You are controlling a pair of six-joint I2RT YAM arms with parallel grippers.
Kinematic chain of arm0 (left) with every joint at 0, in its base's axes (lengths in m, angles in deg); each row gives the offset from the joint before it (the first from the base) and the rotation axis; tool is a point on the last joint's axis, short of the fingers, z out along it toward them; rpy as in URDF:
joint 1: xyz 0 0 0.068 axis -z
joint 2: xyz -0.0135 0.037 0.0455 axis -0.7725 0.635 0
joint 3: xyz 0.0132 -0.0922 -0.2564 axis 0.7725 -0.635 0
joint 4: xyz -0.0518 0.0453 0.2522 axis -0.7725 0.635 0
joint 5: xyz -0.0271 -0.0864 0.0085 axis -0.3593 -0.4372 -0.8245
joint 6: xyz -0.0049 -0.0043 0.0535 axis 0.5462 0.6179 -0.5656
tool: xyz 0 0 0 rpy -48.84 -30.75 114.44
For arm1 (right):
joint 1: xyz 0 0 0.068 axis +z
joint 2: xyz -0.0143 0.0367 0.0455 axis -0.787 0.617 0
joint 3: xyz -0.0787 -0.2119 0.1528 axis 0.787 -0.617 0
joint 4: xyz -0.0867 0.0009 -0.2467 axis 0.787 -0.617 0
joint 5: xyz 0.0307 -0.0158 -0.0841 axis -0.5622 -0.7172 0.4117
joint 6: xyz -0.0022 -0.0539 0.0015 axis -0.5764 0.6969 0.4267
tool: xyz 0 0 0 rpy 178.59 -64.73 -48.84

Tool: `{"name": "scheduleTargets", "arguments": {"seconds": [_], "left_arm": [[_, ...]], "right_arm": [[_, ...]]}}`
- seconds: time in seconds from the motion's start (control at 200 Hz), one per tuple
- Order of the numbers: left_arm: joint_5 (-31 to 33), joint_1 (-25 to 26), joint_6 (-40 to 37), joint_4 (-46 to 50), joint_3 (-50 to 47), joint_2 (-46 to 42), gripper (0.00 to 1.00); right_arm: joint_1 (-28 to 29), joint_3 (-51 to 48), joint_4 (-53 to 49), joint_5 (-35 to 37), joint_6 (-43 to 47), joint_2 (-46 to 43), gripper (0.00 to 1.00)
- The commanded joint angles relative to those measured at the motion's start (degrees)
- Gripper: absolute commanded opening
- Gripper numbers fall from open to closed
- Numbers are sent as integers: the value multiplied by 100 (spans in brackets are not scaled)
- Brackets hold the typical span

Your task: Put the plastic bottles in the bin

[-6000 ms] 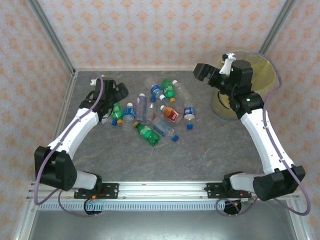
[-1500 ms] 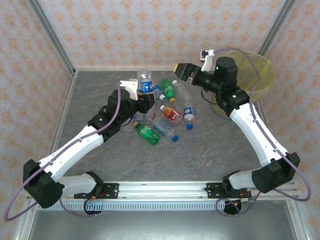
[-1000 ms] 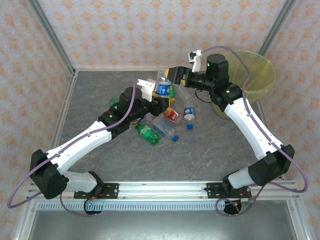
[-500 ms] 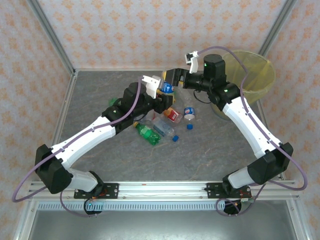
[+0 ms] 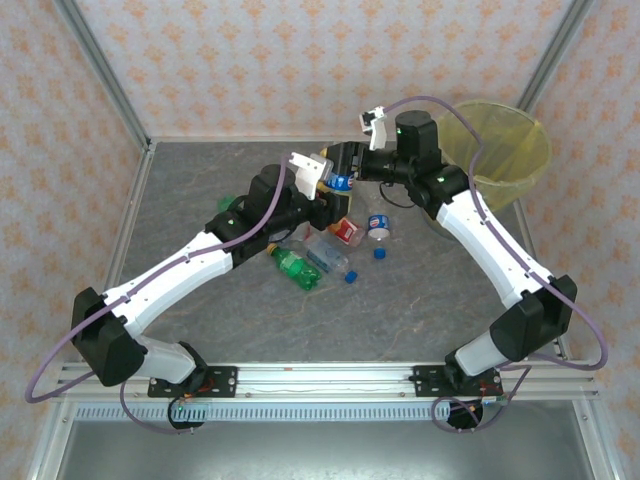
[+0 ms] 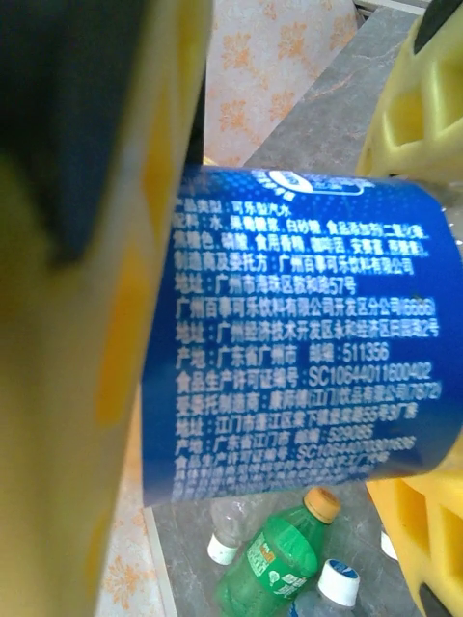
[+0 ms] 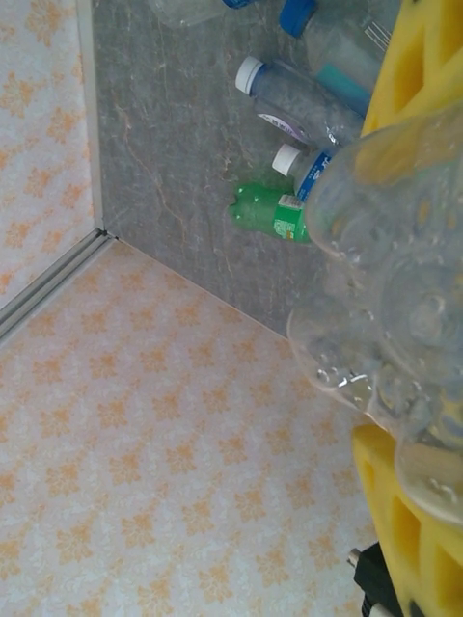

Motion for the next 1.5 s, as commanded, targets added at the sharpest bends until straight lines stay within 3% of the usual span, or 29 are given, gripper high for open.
{"name": "scheduleTargets", "arguments": {"seconds": [0.0, 0.07, 0.22, 0.3, 0.335, 0.621, 0.806, 0.916, 1.246, 1.497], "left_arm": [[-77, 35, -134, -169, -4, -178, 49], [38, 35, -89, -208, -73, -237, 52], [300, 35, -44, -278, -203, -370, 70], [447, 27, 24, -381, -293, -484, 94], [509, 31, 60, -440, -343, -530, 99], [816, -40, 606, -1013, -851, -840, 99], [621, -35, 984, -1274, -914, -822, 99], [550, -42, 1108, -1365, -906, -780, 99], [734, -28, 1229, -869, -645, -631, 99], [838, -26, 1373, -825, -696, -739, 99]], "right_arm": [[7, 240, 37, 66, -71, 51, 49], [7, 285, 27, 170, -108, 39, 48], [-51, 348, -138, 669, -134, -76, 48], [-264, 344, -239, 752, -247, -132, 48], [-387, 315, -260, 770, -330, -171, 48], [-1812, 375, -730, 1343, -635, -615, 48], [-2705, 682, -990, 1714, -628, -710, 48], [-3083, 857, -1051, 2355, -555, -713, 48], [-3364, 528, -452, 4587, -258, -709, 47], [-3386, 448, -333, 4879, 9, -357, 50]]}}
